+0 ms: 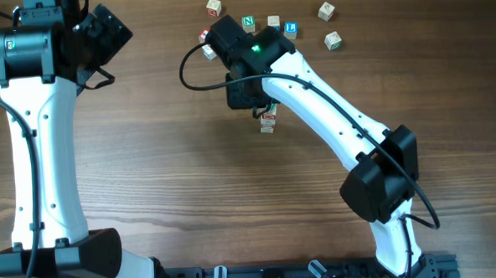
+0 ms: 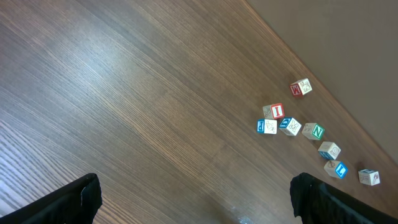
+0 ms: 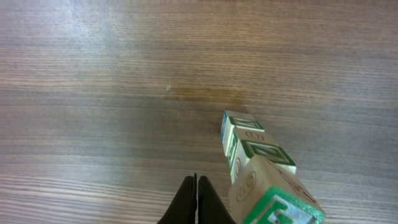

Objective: Form a tower

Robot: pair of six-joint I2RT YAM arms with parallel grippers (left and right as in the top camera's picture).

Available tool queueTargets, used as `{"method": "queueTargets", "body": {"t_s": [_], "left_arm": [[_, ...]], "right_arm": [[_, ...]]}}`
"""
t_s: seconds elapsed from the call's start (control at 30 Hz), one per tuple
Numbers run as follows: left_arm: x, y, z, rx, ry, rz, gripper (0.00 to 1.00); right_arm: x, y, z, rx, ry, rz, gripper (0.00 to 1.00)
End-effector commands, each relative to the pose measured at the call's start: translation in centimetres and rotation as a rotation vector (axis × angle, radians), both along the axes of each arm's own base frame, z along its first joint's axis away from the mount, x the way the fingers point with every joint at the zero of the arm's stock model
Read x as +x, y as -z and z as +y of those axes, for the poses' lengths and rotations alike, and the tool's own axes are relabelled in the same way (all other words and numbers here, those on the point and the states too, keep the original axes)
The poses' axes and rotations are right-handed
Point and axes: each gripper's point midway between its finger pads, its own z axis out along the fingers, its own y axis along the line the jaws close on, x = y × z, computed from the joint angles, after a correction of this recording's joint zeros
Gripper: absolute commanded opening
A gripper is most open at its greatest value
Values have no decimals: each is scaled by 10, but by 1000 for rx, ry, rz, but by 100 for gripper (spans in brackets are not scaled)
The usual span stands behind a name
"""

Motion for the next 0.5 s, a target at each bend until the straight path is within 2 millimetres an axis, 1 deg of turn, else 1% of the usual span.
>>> {"method": "queueTargets", "body": {"t_s": [0.0, 0.1, 0.17, 0.47], "left_arm": [[0, -1, 4, 12, -3, -3, 100], [0, -1, 4, 13, -4, -3, 100], [0, -1, 4, 12, -3, -3, 100], [0, -1, 4, 12, -3, -3, 100]], "right_arm": [[5, 7, -4, -22, 14, -8, 5], [5, 7, -6, -33, 16, -10, 5], [4, 7, -11, -58, 22, -7, 5], [-1, 8, -15, -74, 21, 13, 5]]}}
